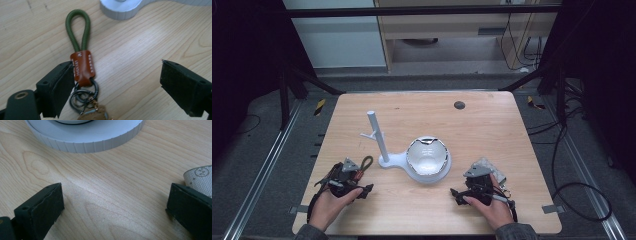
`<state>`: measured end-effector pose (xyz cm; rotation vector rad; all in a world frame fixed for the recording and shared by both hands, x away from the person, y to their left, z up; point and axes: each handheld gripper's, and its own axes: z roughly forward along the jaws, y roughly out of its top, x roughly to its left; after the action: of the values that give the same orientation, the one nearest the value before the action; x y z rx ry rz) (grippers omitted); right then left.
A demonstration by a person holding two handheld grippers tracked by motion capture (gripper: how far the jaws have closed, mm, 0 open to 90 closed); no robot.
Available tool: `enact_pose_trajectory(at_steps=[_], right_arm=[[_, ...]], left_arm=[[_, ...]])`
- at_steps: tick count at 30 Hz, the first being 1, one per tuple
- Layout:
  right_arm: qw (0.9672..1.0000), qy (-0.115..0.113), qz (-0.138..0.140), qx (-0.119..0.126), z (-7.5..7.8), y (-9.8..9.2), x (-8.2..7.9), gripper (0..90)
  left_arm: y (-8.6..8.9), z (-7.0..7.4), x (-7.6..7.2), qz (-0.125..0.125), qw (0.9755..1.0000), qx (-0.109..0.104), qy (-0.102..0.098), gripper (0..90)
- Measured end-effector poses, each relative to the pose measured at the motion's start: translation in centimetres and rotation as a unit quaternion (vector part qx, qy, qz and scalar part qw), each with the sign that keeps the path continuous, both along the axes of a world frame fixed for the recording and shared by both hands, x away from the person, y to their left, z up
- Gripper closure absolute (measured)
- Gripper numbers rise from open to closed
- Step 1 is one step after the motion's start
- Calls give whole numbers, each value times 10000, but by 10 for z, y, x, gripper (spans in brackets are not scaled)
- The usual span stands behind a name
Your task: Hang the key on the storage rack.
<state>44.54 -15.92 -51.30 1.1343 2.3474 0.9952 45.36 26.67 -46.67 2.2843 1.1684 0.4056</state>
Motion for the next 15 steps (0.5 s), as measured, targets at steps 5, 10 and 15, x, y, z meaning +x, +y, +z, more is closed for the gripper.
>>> enact_pose_trajectory(at_steps=[5, 10, 15], right_arm=[[10000, -5, 13, -6, 0, 0, 0, 9], [10000, -7, 19, -7, 0, -1, -1, 9], [10000, -7, 15, -6, 0, -1, -1, 9]], left_arm=[[9, 4, 9, 140, 9996, 153, 212, 144], [14, 10, 19, 275, 9987, 145, 397, 193], [14, 13, 25, 237, 9979, 236, 557, 277]])
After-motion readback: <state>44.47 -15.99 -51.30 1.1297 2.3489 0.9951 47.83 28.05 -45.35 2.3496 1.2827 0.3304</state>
